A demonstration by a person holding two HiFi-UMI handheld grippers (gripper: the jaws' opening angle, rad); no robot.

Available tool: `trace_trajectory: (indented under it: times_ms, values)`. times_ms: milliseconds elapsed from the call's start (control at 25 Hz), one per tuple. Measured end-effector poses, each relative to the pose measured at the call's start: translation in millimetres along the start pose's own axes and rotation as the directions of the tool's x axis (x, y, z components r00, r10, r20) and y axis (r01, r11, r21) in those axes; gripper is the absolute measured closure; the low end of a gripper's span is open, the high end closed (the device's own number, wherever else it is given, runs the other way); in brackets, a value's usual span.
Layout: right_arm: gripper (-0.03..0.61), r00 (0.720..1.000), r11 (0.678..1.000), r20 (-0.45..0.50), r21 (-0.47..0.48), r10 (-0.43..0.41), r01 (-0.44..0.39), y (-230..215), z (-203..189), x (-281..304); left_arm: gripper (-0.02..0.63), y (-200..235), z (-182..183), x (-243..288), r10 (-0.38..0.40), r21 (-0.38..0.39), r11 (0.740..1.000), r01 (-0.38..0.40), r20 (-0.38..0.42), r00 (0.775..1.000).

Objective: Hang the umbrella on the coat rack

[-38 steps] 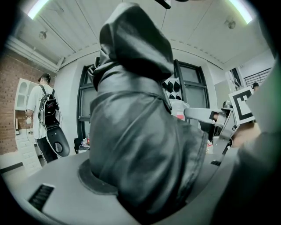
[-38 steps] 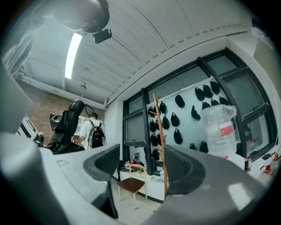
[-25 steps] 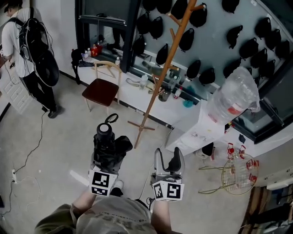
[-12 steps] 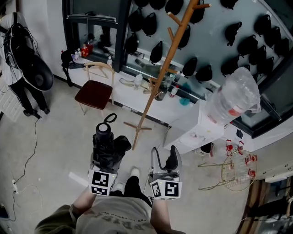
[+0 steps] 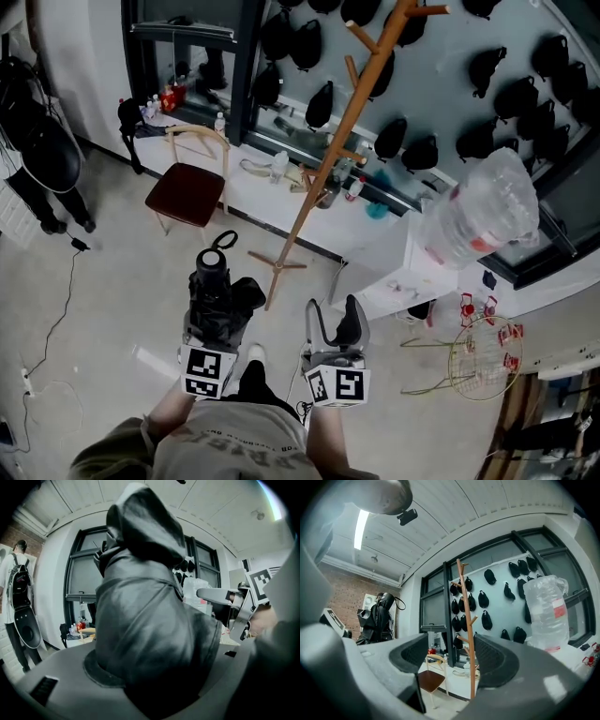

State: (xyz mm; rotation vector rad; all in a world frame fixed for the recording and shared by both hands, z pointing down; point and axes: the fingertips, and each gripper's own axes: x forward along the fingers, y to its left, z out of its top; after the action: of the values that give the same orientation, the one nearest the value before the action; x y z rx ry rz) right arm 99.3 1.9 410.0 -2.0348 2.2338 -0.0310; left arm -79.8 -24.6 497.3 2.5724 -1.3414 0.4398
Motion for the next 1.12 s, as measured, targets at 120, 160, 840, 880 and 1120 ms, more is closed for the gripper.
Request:
trace_trajectory:
  times_ms: [120,160,840,880,1120]
  values:
    - [0.272,1.0,1.0,0.003,0.0,0.009,-0.009,-11.7,2.6,18.2,0.328,1.2,10.7,19.1,0.005,0.005,1.0,-0.005,0.004,1.0]
    - [0.272,1.0,1.0,0.004,0.001,0.013,-0.013,-16.5,3.1,24.6,0.328,0.8,14.6,25.9,0.008,0.007,1.0,-0.008,0.005,1.0]
    - [0.272,0.985,0.985,0.042,0.03,0.168,-0.169,-79.7,8.0,132.1,0.328,-0.4,61.2,132.0,0.064,0.036,0.997,-0.065,0.02,0.998]
    - [0.272,0.984,0.984,0.04,0.035,0.171,-0.173,-81.7,6.8,136.1,0.328,-1.2,59.1,134.8,0.064,0.039,0.997,-0.064,0.012,0.998]
    - [0.272,0.979,0.978,0.027,0.052,0.201,-0.202,-86.5,2.1,153.8,0.328,3.5,52.1,152.9,0.06,0.023,0.998,-0.06,-0.016,0.998]
